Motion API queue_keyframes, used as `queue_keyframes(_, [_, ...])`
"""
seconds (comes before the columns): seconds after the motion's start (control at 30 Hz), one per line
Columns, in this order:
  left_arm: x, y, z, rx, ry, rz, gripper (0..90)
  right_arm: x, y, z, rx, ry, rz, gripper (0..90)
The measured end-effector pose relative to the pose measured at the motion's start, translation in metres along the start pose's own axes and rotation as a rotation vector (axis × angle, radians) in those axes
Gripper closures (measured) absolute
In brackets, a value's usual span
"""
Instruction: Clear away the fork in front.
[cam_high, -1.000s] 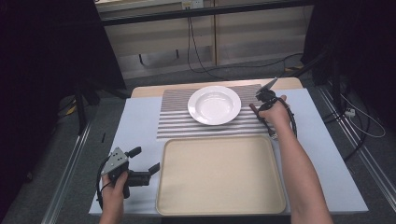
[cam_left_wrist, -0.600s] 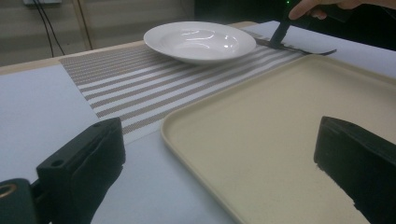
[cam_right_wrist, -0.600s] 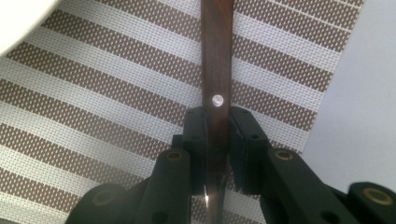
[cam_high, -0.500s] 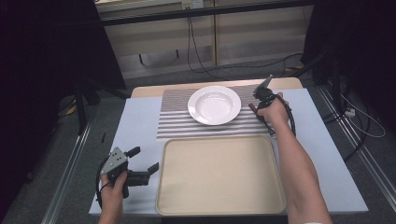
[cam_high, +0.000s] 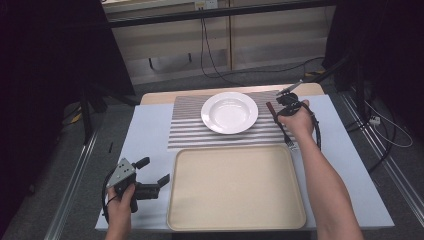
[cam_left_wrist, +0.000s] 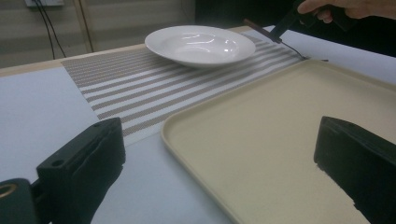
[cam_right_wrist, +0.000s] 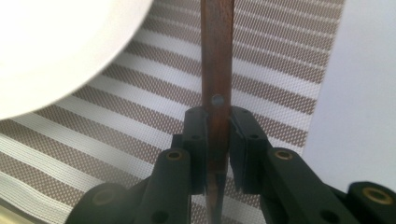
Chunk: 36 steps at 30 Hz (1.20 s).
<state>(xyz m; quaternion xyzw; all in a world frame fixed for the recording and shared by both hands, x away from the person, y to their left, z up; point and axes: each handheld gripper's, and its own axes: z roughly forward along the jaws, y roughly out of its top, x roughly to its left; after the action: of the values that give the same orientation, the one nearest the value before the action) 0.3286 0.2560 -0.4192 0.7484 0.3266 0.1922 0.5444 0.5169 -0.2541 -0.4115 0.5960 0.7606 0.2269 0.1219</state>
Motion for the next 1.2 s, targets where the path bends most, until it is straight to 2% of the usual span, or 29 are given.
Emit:
queue_keyframes(0.17, [0.0, 0.0, 0.0, -0.003, -0.001, -0.004, 2.2, -0.001, -0.002, -0.015, -0.121, 0.009, 0.03, 77.8])
queue_keyframes(0.27, [0.0, 0.0, 0.0, -0.006, 0.001, -0.006, 2.2, -0.001, -0.004, -0.023, -0.187, 0.017, 0.029, 77.8])
queue_keyframes(0.5, [-0.001, 0.001, 0.0, -0.008, 0.0, -0.008, 2.2, 0.003, -0.012, -0.031, -0.326, 0.023, 0.042, 77.8])
queue_keyframes(0.87, [-0.002, 0.001, 0.0, -0.006, 0.001, -0.003, 2.2, 0.003, -0.025, -0.036, -0.479, 0.029, 0.048, 77.8])
queue_keyframes(1.2, [-0.002, 0.001, 0.001, -0.005, 0.001, -0.001, 2.2, 0.007, -0.034, -0.041, -0.574, 0.005, 0.038, 77.8])
